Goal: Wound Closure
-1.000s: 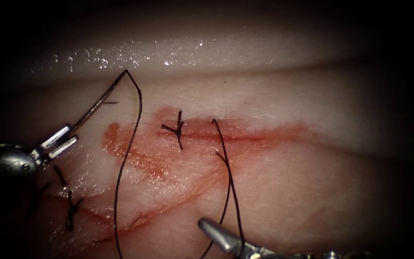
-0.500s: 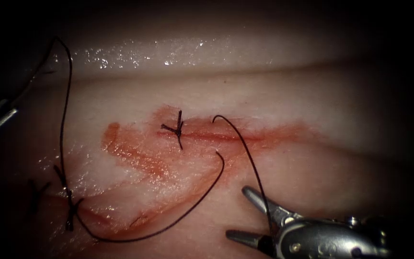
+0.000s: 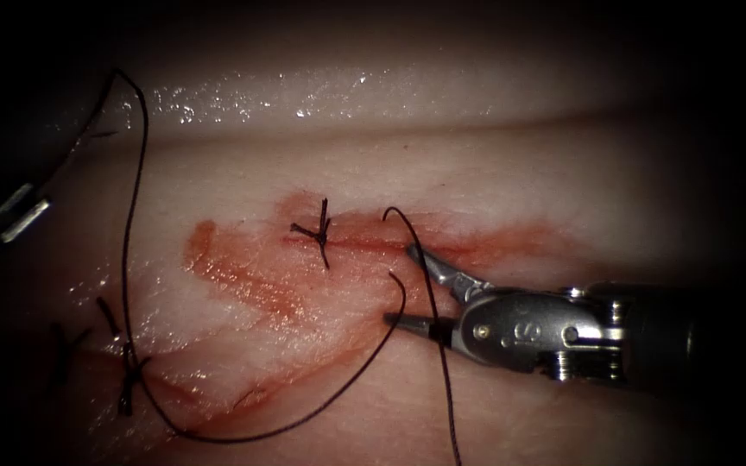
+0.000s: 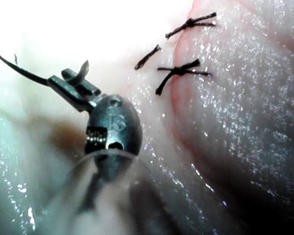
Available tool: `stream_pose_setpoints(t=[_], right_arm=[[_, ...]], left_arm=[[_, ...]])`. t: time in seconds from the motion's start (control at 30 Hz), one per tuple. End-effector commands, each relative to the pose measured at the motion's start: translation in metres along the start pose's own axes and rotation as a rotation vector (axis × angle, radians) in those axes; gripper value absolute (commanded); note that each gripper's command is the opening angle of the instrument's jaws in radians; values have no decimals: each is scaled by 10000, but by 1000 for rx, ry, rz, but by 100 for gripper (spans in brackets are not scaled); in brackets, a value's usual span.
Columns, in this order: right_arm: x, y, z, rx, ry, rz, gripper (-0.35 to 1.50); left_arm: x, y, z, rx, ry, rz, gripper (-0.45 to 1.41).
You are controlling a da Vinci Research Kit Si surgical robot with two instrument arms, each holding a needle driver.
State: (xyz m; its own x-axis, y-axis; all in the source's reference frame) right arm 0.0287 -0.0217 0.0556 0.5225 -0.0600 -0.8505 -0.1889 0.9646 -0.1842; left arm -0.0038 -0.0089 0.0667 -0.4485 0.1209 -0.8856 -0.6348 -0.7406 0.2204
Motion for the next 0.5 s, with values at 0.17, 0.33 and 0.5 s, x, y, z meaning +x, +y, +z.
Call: stream_pose_setpoints(t=[0.17,0.33,0.5], right_arm=[[-8,-18,17,17,19,-18,51],[-10,-29,5,102,24,-38,-35],[20,-41,-13,130,46,-31,-35]], left_arm=[[-4,6,5,-4,0,1,-45],[-4,7,5,-5,2,2,-45],[-5,10,7,-5,2,4,-45]])
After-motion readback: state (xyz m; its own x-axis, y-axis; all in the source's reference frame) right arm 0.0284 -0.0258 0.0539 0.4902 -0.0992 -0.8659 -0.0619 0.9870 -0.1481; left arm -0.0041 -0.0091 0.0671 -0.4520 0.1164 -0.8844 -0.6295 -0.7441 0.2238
